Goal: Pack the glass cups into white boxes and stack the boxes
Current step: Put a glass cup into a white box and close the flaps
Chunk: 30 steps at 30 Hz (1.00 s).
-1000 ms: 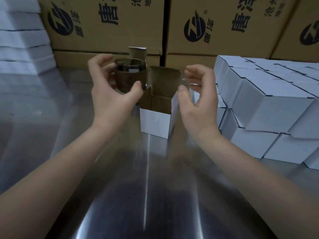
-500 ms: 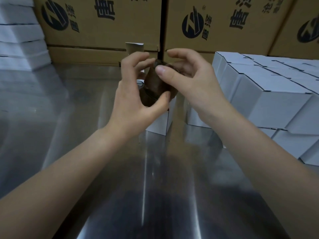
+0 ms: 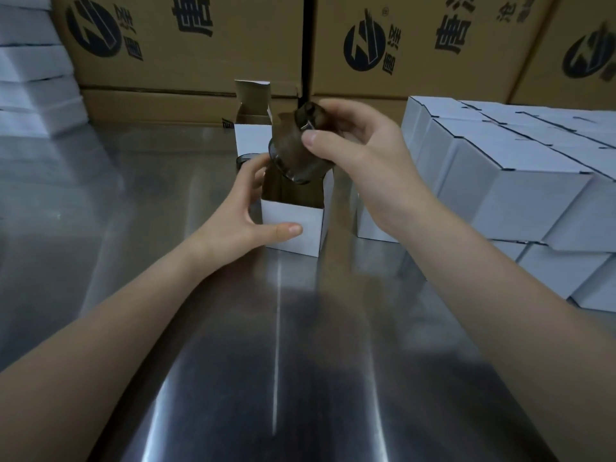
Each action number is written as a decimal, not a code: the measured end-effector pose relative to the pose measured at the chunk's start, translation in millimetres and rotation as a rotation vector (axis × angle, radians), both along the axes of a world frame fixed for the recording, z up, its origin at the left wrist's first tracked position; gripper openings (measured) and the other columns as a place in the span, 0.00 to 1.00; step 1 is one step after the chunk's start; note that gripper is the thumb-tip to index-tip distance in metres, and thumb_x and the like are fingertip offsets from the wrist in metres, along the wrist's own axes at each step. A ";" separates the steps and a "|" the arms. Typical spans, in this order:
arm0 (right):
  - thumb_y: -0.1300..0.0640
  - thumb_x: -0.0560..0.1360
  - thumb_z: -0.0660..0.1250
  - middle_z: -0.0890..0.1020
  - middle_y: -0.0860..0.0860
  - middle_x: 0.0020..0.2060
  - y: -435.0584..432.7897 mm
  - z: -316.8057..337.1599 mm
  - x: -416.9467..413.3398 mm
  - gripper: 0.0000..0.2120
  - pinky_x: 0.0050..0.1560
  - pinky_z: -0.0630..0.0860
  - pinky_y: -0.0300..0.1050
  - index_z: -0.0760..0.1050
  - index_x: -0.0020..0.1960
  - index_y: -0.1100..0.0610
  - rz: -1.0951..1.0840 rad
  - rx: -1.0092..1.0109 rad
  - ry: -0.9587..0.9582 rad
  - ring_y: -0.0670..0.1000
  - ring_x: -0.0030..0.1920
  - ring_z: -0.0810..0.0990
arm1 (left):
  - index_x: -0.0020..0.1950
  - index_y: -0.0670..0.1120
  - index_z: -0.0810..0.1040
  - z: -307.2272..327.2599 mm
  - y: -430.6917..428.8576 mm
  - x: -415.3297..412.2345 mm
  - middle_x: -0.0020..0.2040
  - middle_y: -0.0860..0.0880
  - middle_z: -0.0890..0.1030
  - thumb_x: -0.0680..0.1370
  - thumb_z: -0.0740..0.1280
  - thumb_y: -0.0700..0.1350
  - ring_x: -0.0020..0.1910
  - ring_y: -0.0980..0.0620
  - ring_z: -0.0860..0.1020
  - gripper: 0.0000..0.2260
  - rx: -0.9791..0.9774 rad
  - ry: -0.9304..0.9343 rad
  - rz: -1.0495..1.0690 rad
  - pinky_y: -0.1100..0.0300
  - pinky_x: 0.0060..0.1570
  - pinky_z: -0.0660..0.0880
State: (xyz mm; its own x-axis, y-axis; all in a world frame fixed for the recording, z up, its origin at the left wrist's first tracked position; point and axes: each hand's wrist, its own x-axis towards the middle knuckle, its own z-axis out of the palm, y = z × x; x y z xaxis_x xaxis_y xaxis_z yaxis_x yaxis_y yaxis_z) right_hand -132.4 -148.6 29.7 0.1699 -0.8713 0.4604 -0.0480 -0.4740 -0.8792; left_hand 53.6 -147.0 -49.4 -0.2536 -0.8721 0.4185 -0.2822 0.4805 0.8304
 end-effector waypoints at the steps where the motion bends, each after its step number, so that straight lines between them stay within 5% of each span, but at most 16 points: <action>1: 0.57 0.72 0.74 0.81 0.48 0.55 -0.5 -0.7 0.7 0.20 0.54 0.77 0.35 0.76 0.63 0.56 -0.005 -0.009 0.027 0.42 0.56 0.79 | 0.71 0.65 0.58 -1.1 -1.8 -0.9 0.71 0.57 0.70 0.67 0.77 0.51 0.69 0.61 0.70 0.39 0.009 0.003 -0.012 0.59 0.68 0.68; 3: 0.55 0.72 0.74 0.81 0.49 0.54 -1.9 -1.6 2.4 0.16 0.55 0.79 0.40 0.76 0.59 0.53 -0.012 -0.025 0.084 0.45 0.56 0.79 | 0.69 0.65 0.59 -2.5 -5.4 -2.9 0.69 0.54 0.72 0.68 0.77 0.46 0.68 0.58 0.72 0.38 0.013 0.021 -0.010 0.54 0.69 0.69; 7: 0.53 0.72 0.74 0.79 0.52 0.57 -6.0 0.0 4.4 0.14 0.59 0.78 0.45 0.76 0.56 0.50 -0.032 -0.067 0.197 0.47 0.57 0.78 | 0.68 0.60 0.61 -5.1 -9.3 -4.7 0.63 0.52 0.75 0.68 0.78 0.43 0.62 0.57 0.78 0.36 -0.034 0.088 0.043 0.63 0.55 0.76; 11: 0.52 0.73 0.73 0.78 0.49 0.57 -7.6 4.8 2.0 0.16 0.61 0.76 0.44 0.76 0.59 0.51 -0.058 -0.083 0.313 0.44 0.57 0.77 | 0.63 0.62 0.63 -6.7 -7.0 -3.5 0.60 0.45 0.79 0.65 0.80 0.48 0.57 0.49 0.82 0.35 -0.026 0.130 0.081 0.55 0.52 0.80; 16: 0.49 0.72 0.73 0.77 0.45 0.51 -6.3 14.3 -1.8 0.20 0.41 0.76 0.28 0.71 0.60 0.49 -0.113 -0.145 0.526 0.43 0.50 0.77 | 0.61 0.63 0.61 -6.2 -3.3 -5.5 0.57 0.45 0.81 0.63 0.80 0.53 0.55 0.47 0.82 0.36 -0.051 0.078 0.152 0.47 0.57 0.79; 21: 0.47 0.69 0.75 0.78 0.46 0.49 -3.9 20.2 -1.5 0.21 0.42 0.73 0.34 0.70 0.57 0.50 -0.151 -0.147 0.684 0.43 0.48 0.76 | 0.62 0.61 0.60 -6.9 0.5 -10.6 0.55 0.47 0.82 0.62 0.81 0.56 0.54 0.47 0.82 0.37 -0.088 0.038 0.216 0.43 0.57 0.78; 26: 0.47 0.68 0.76 0.76 0.45 0.49 0.8 24.3 2.0 0.21 0.41 0.72 0.37 0.72 0.55 0.51 -0.156 -0.132 0.875 0.45 0.47 0.74 | 0.60 0.64 0.60 -8.0 5.9 -16.9 0.54 0.49 0.80 0.61 0.81 0.58 0.52 0.49 0.80 0.37 -0.097 0.025 0.241 0.54 0.52 0.77; 30: 0.46 0.67 0.77 0.72 0.43 0.42 5.1 23.1 7.1 0.21 0.33 0.64 0.39 0.71 0.51 0.52 -0.193 -0.116 0.994 0.43 0.40 0.69 | 0.59 0.66 0.60 -7.8 7.9 -19.8 0.60 0.46 0.77 0.60 0.80 0.58 0.58 0.47 0.78 0.37 -0.099 0.015 0.225 0.48 0.58 0.77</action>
State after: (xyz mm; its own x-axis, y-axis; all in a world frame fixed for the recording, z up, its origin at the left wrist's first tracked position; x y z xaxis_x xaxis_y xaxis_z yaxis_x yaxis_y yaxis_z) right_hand -125.3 -143.6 52.8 0.3826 -0.8832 0.2713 -0.8163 -0.4607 -0.3484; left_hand 33.8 -139.1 -57.2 -0.0507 -0.8605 0.5069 -0.3790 0.4862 0.7874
